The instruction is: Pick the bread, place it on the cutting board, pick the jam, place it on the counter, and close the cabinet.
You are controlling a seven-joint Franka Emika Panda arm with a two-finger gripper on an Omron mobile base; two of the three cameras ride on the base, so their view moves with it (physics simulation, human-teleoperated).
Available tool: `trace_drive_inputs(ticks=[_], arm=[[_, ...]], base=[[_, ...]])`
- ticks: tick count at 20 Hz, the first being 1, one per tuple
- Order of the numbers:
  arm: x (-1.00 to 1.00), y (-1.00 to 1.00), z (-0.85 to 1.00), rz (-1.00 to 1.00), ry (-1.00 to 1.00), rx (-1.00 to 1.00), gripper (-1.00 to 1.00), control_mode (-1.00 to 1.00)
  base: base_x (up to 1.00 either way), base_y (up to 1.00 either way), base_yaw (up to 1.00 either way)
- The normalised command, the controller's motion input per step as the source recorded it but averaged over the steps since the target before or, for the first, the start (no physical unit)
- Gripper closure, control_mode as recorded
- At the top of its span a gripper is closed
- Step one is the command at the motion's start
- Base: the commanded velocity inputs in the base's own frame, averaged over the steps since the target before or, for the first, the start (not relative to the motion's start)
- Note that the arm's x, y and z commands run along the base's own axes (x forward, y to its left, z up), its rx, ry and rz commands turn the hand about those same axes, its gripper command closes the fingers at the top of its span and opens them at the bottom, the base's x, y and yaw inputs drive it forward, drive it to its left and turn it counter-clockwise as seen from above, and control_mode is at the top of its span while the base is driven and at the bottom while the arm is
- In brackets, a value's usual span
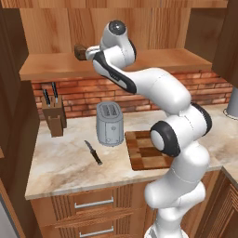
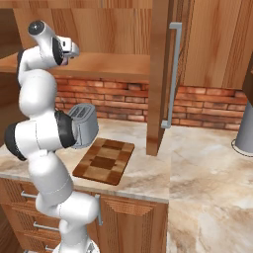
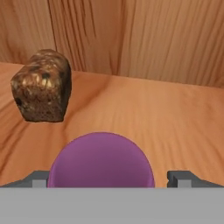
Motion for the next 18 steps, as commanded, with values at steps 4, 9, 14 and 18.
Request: trace_drive_inputs(ticks=[4, 9, 14, 18], arm=[[0.07, 0.05, -0.01, 0.0, 0.0, 0.0, -1.0, -1.0], [0.01, 0.07, -0.01, 0.0, 0.0, 0.0, 1.0, -1.0], [0.0, 0.07, 0.0, 0.0, 0.0, 0.0, 1.0, -1.0], [0.0, 0.01, 0.0, 0.0, 0.0, 0.0, 1.0, -1.0]], base=[[0.0, 0.0, 0.0], [0.0, 0.0, 0.0], [0.0, 0.0, 0.0], [0.0, 0.0, 0.0]])
